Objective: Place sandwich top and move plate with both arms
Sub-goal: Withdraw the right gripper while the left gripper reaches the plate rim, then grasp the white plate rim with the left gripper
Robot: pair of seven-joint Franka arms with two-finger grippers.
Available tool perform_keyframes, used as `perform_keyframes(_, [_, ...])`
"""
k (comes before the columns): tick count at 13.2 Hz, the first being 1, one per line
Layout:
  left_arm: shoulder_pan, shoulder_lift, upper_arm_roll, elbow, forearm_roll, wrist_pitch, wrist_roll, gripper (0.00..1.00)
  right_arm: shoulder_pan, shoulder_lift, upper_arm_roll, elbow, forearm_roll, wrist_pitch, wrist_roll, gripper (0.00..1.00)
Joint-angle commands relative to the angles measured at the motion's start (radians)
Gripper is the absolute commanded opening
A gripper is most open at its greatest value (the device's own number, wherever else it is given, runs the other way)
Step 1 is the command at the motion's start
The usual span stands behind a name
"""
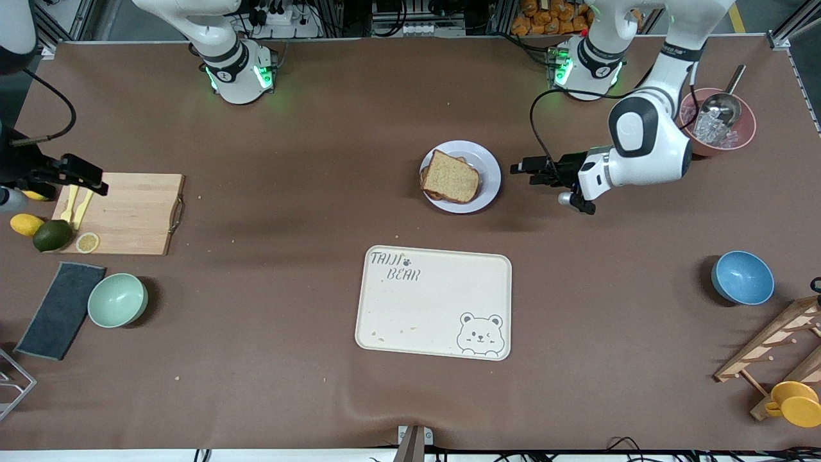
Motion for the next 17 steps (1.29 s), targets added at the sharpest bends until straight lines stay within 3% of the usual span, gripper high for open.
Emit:
perform_keyframes(1, [-0.039,0.057,-0.030,-0.040,-0.164,0.114,0.138,1.00,-0.031,0.011,0.034,0.030,-0.015,-0.032,0.007,1.00])
perform_keyframes(6, [-0.080,0.166,-0.042,-0.066,-0.437,0.186,0.434,1.00,-0.025,0.012,0.034,0.084,-0.012,-0.023,0.016,1.00])
perform_keyframes(11, [-0.106,0.176,-0.051,-0.080,-0.520,0.186,0.482,1.00,-0.018,0.006,0.031,0.084,-0.024,0.046,0.017,1.00])
perform_keyframes(12, [-0.106,0.183,-0.060,-0.086,-0.549,0.186,0.487,0.93,-0.019,0.004,0.031,0.082,-0.024,0.045,0.017,1.00])
perform_keyframes(15, [-0.103,0.227,-0.068,-0.086,-0.609,0.186,0.551,0.44,-0.018,0.000,0.031,0.087,-0.025,0.035,0.017,1.00])
perform_keyframes(17, [-0.102,0.255,-0.068,-0.086,-0.655,0.186,0.652,0.00,-0.018,-0.009,0.031,0.087,-0.022,-0.007,0.017,1.00])
